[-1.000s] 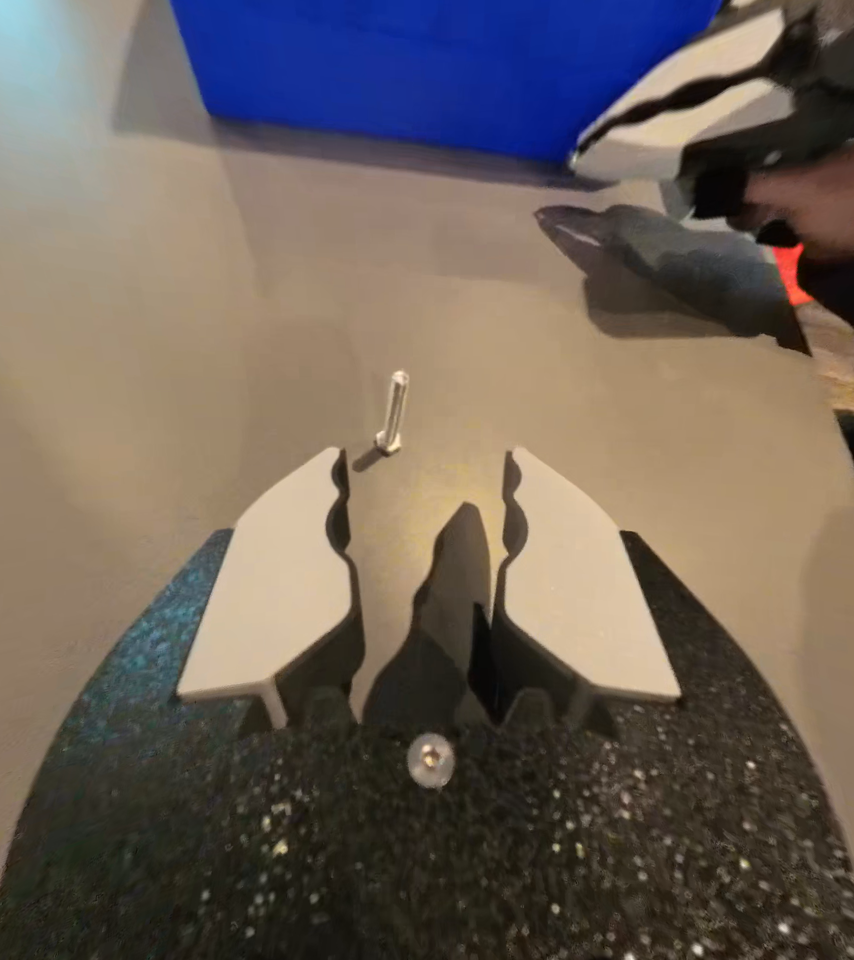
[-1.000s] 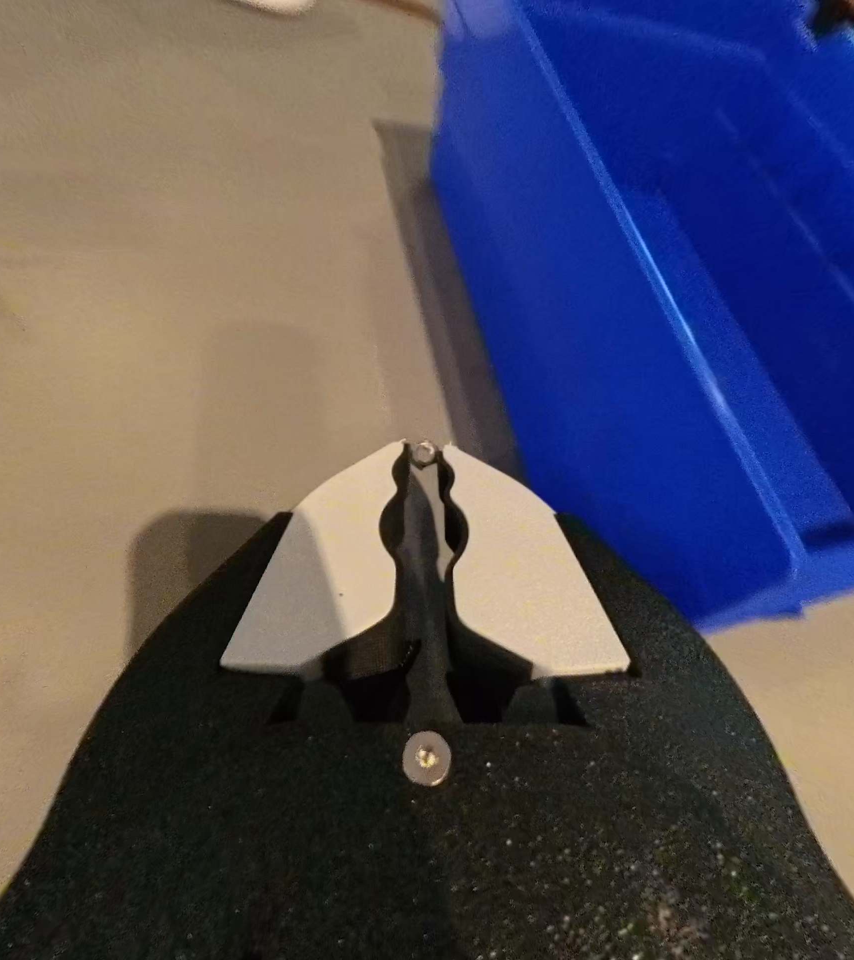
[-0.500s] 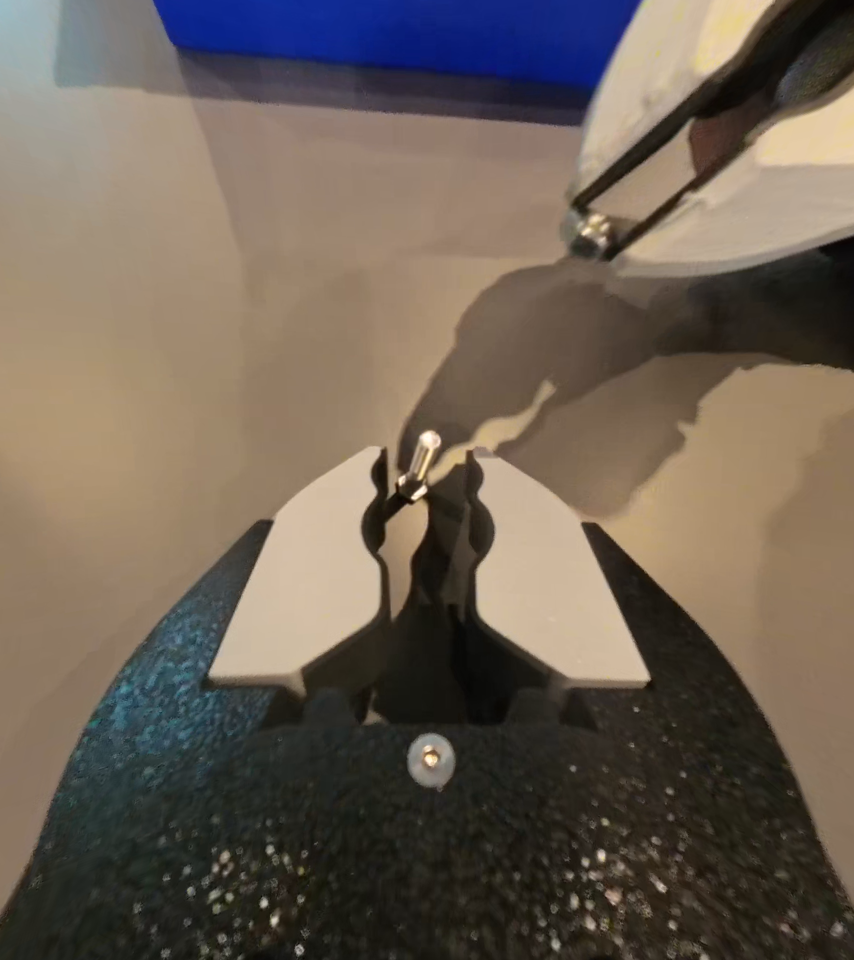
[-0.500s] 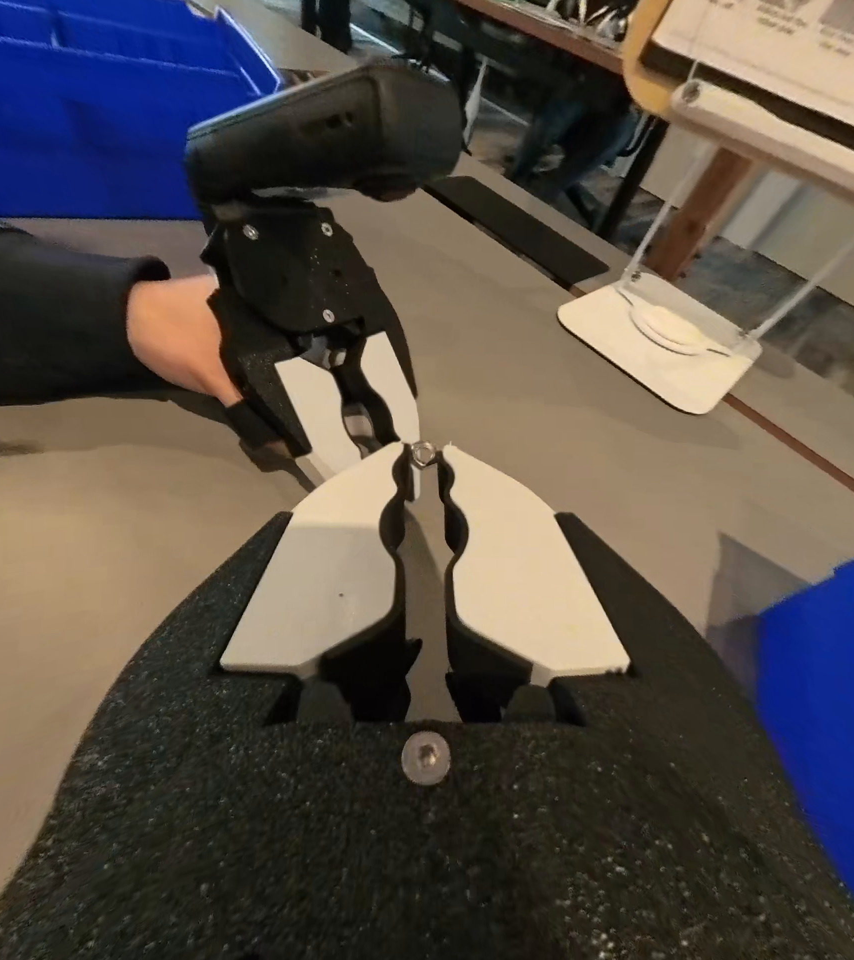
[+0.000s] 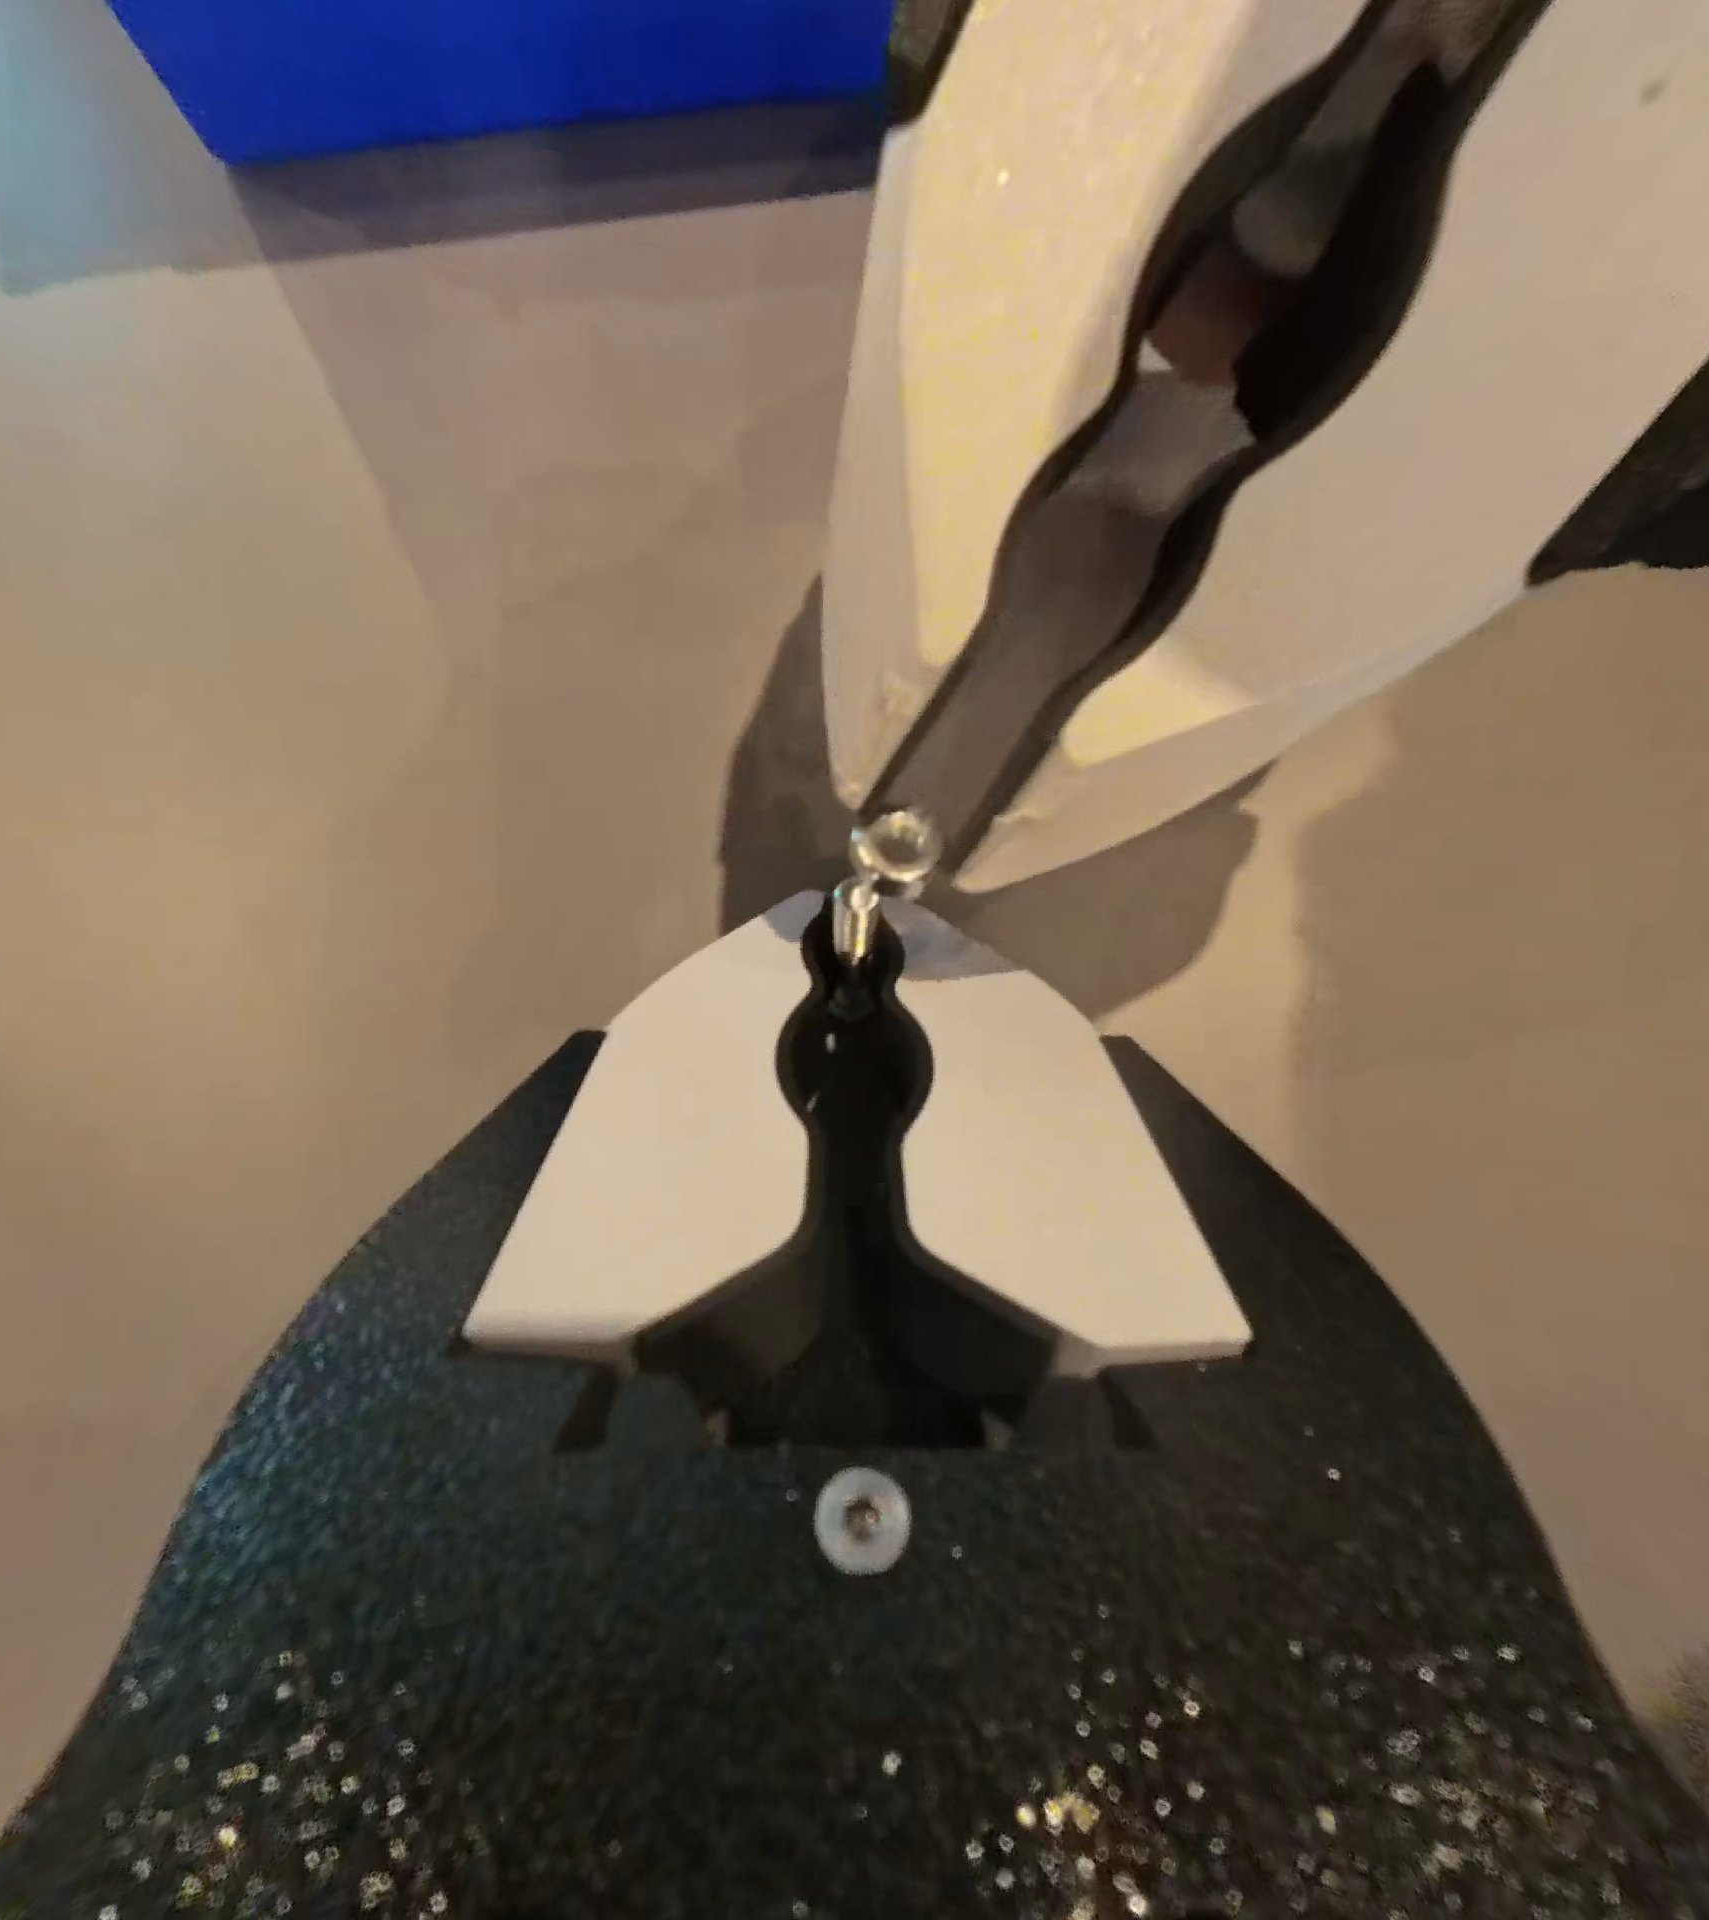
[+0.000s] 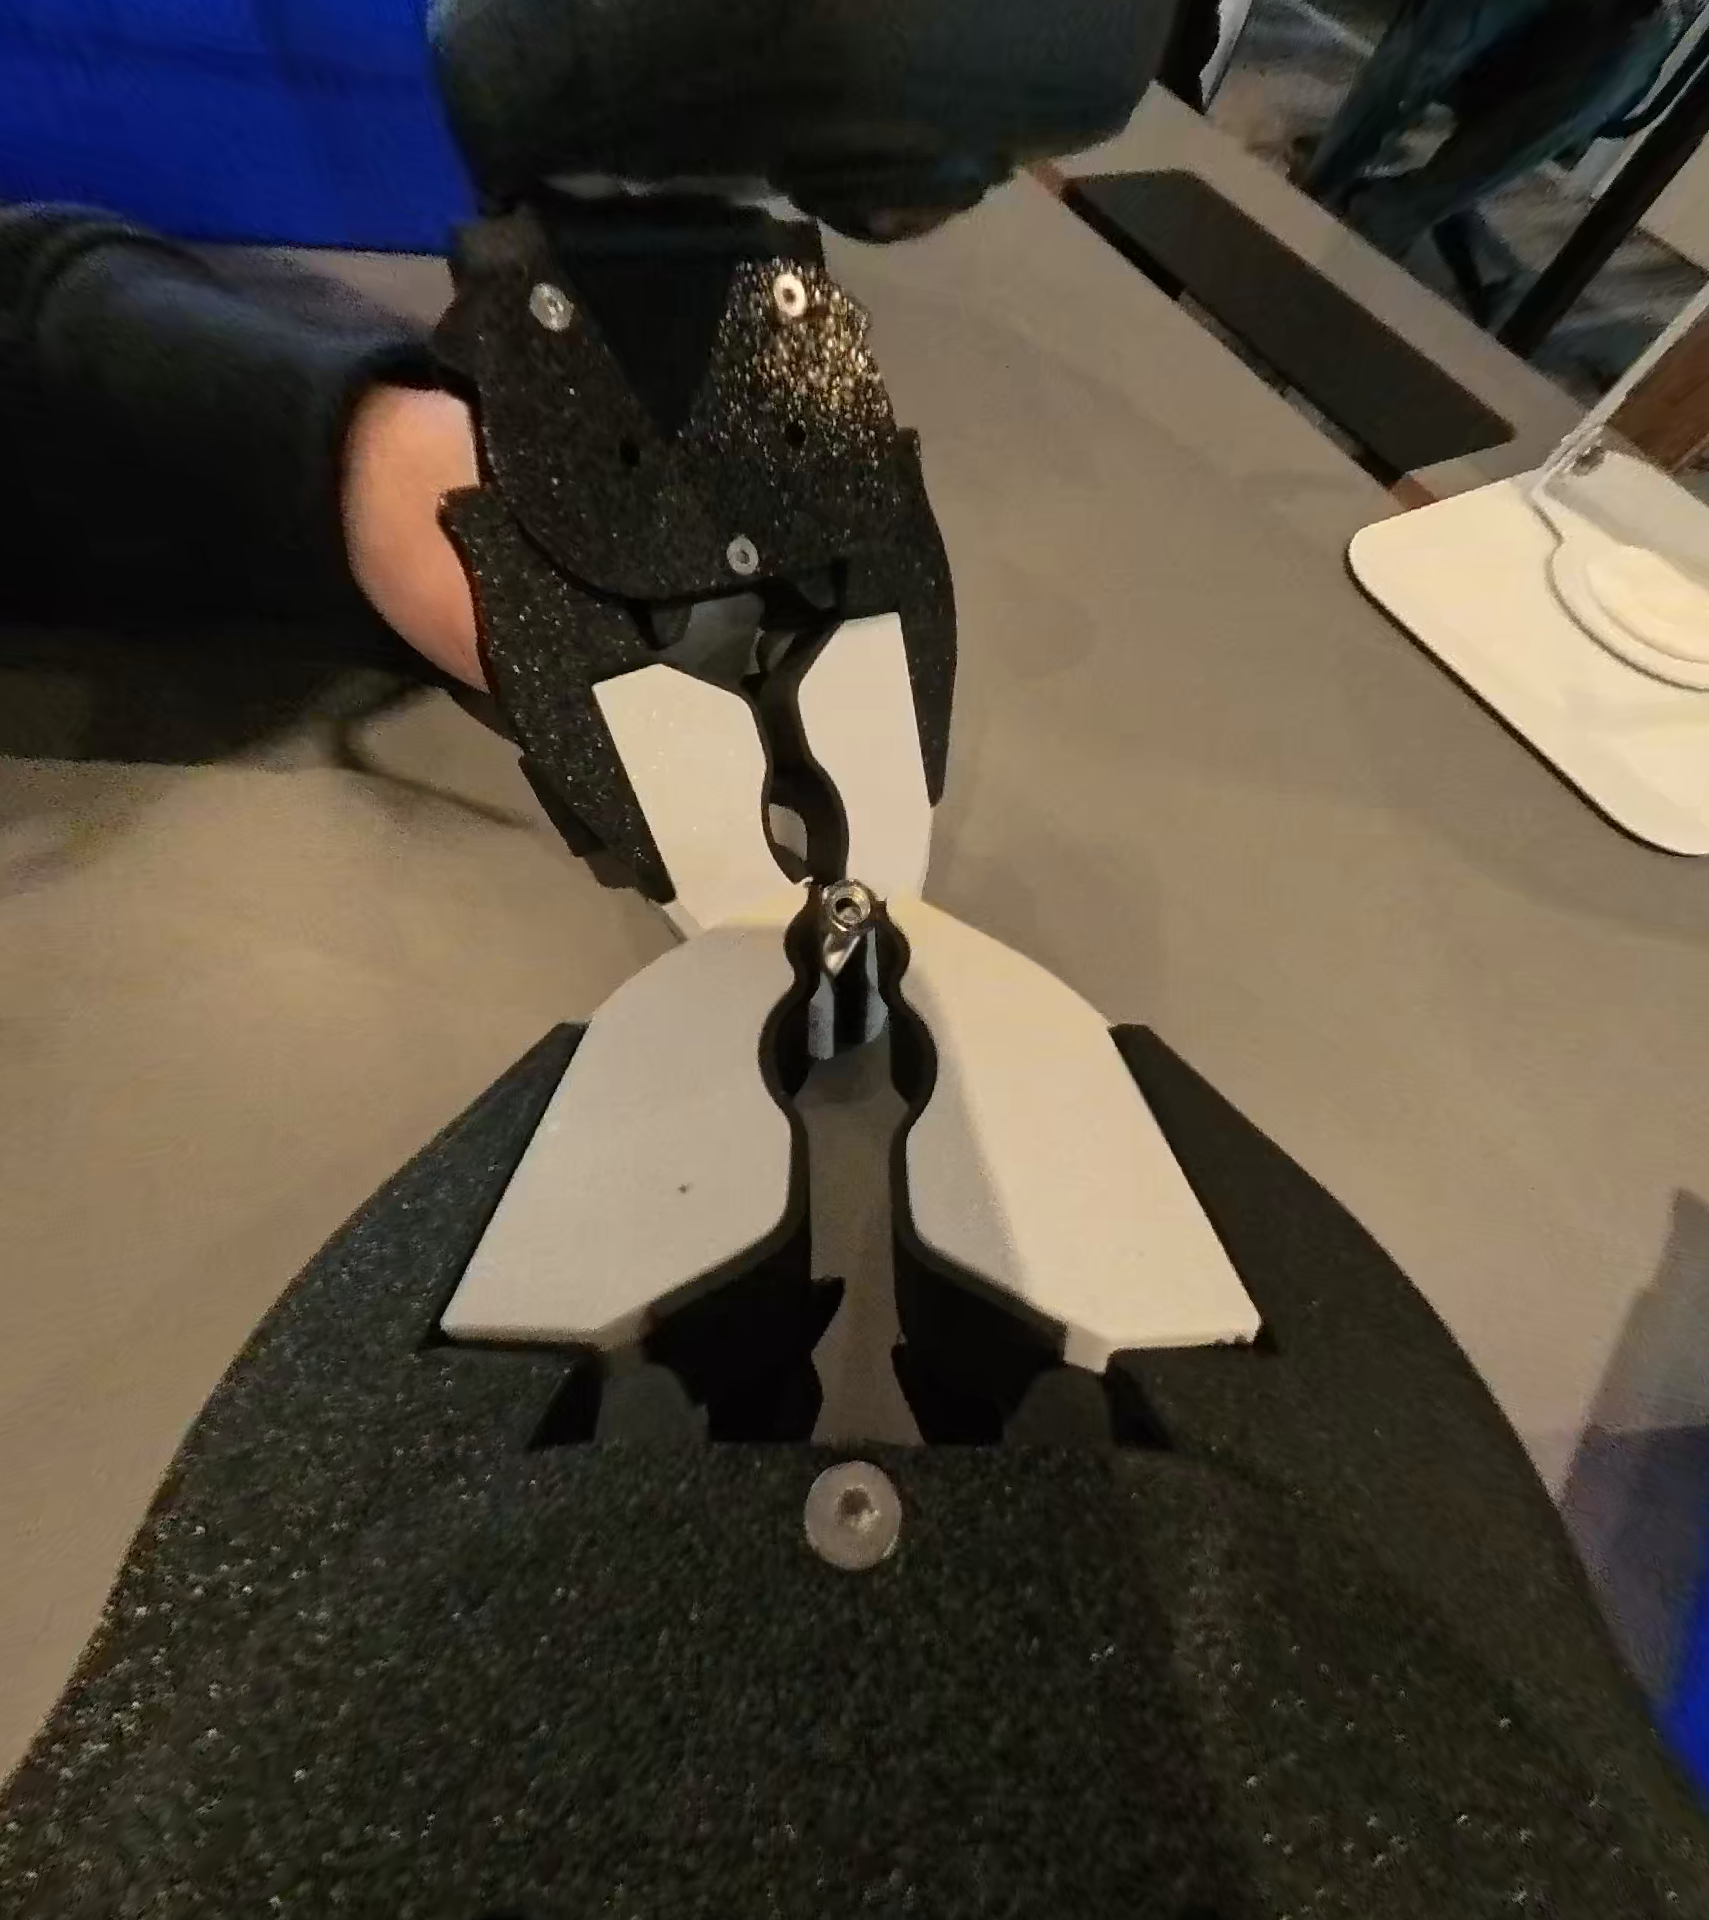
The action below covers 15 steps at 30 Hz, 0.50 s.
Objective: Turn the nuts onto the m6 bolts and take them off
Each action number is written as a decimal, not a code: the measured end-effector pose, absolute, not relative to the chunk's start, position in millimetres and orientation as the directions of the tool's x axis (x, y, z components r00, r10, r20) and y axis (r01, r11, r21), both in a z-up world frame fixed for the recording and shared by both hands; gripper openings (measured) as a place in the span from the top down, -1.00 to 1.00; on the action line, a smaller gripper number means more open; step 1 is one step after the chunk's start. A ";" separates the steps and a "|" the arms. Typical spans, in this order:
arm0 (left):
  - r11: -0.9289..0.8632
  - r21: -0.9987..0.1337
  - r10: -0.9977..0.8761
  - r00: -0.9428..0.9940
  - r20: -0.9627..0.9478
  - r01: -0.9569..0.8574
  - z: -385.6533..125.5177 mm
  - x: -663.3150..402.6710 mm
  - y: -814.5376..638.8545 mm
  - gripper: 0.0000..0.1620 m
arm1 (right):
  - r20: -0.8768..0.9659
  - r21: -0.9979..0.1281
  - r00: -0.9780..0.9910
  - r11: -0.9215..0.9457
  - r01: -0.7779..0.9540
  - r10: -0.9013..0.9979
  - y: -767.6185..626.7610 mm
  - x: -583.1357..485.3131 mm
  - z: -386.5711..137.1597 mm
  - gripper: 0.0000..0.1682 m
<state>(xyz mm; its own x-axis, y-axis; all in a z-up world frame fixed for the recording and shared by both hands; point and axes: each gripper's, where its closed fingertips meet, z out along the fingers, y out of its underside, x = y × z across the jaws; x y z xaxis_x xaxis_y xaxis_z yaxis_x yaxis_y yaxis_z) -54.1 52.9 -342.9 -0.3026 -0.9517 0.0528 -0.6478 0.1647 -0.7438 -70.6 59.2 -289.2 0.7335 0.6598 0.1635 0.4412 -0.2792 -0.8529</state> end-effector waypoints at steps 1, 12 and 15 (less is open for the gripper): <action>0.163 -0.745 -0.952 -0.302 0.053 -0.647 -342.9 -54.0 52.9 0.94 | 0.159 -0.849 0.736 -0.289 0.442 0.658 60.1 -70.1 -290.4 0.88; 0.147 -0.752 -0.953 -0.296 0.067 -0.643 -343.1 -54.0 52.8 0.94 | 0.122 -0.805 0.743 -0.373 0.462 0.658 63.4 -71.0 -299.5 0.88; 0.154 -0.751 -0.953 -0.296 0.057 -0.642 -343.2 -54.1 52.8 0.94 | 0.129 -0.774 0.738 -0.398 0.493 0.663 63.1 -71.0 -299.7 0.88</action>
